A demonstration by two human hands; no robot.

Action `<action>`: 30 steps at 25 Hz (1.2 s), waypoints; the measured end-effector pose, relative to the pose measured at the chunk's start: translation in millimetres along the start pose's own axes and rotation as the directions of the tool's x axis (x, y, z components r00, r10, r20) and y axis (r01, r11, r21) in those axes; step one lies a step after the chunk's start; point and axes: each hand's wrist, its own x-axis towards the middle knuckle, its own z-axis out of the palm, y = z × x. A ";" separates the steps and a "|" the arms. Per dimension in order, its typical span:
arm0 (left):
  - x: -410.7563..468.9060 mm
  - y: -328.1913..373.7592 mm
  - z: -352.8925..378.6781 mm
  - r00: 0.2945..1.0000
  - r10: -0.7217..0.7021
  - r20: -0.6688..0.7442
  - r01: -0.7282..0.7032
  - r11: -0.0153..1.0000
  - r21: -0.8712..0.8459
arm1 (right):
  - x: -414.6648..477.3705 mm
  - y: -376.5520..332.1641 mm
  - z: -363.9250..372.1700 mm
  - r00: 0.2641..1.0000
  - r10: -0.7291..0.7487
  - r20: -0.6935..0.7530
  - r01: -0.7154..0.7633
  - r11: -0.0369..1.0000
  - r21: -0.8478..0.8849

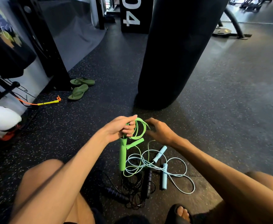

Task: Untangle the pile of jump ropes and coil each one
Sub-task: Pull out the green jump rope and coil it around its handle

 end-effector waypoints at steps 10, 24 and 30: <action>-9.1 4.2 12.9 0.972 -0.055 0.230 0.049 0.998 0.034 | 7.0 7.4 -17.7 0.946 0.163 -0.281 -0.119 0.978 0.169; 15.0 7.5 6.1 0.865 0.313 -0.392 -0.470 0.779 -0.415 | -4.4 -3.1 0.5 0.902 0.068 0.426 -0.274 0.852 0.446; 22.5 -3.7 17.5 0.705 0.569 -0.424 -0.435 0.819 0.375 | -14.4 -24.3 -3.9 0.872 -0.038 0.488 -0.258 0.811 0.525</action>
